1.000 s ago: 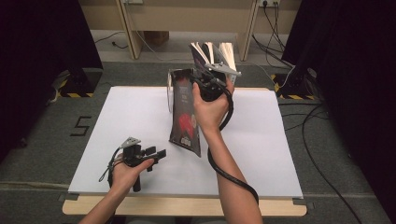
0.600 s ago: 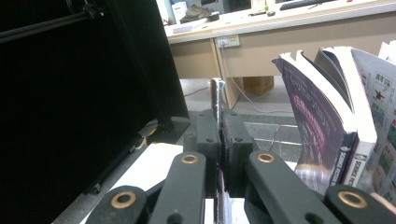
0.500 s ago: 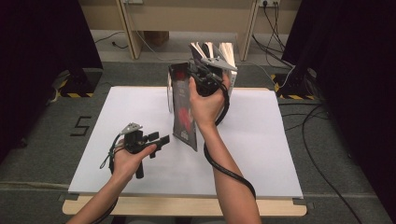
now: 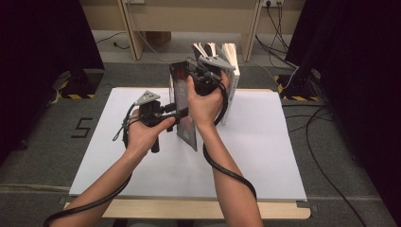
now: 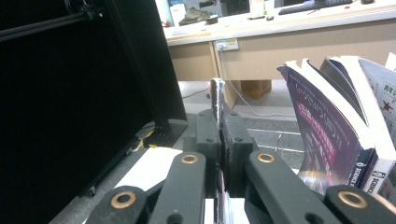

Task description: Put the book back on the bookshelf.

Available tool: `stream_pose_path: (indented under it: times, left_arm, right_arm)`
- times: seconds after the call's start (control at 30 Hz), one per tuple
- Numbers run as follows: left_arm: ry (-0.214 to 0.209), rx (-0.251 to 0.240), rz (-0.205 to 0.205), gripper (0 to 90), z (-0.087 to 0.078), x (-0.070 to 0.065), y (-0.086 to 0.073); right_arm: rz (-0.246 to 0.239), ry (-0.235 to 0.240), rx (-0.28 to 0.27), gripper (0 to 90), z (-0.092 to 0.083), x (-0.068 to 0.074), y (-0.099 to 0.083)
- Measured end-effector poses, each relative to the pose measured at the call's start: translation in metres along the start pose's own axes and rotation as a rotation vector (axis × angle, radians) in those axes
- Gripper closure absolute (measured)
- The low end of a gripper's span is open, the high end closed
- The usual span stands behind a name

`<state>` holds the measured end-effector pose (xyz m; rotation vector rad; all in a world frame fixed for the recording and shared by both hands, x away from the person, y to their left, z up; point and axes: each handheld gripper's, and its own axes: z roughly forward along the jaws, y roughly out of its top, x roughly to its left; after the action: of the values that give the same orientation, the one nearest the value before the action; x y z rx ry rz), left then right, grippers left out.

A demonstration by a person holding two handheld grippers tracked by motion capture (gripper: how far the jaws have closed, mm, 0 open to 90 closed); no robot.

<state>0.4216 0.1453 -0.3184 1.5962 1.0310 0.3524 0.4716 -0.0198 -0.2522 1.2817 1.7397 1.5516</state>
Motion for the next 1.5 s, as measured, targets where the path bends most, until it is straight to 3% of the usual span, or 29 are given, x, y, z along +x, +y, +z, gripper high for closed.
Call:
stream_pose_path:
  times: [0.27,0.43,0.67,0.87,0.93,1.1,1.27,1.5]
  left_arm:
    - [0.025,0.01,0.01,36.3,0.017,-0.012,0.013]
    - [0.069,0.029,0.03,36.4,0.03,-0.013,0.013]
    - [0.135,0.029,0.106,44.0,0.034,-0.015,0.01]
    - [0.111,0.024,0.045,53.5,0.028,-0.011,0.003]
    - [0.104,0.019,0.027,58.1,0.025,-0.009,0.001]
    - [0.117,0.03,0.025,68.2,0.022,-0.008,-0.002]
    - [0.148,0.023,0.042,63.5,0.024,-0.008,-0.001]
    - [0.173,-0.007,0.03,57.0,0.026,-0.009,0.004]
  right_arm:
    - [-0.009,-0.019,0.01,87.5,0.001,0.004,0.001]
    - [-0.009,-0.023,0.007,87.5,0.001,0.007,0.002]
    - [-0.018,-0.017,0.004,87.5,-0.002,0.014,0.002]
    - [-0.066,0.01,0.018,87.4,-0.003,0.023,-0.001]
    - [-0.061,0.016,0.024,87.4,-0.004,0.025,-0.002]
    - [-0.072,0.021,0.034,87.3,-0.002,0.028,-0.004]
    - [-0.065,0.014,0.027,87.4,-0.001,0.031,-0.005]
    - [-0.031,-0.001,0.005,87.4,-0.002,0.029,-0.003]
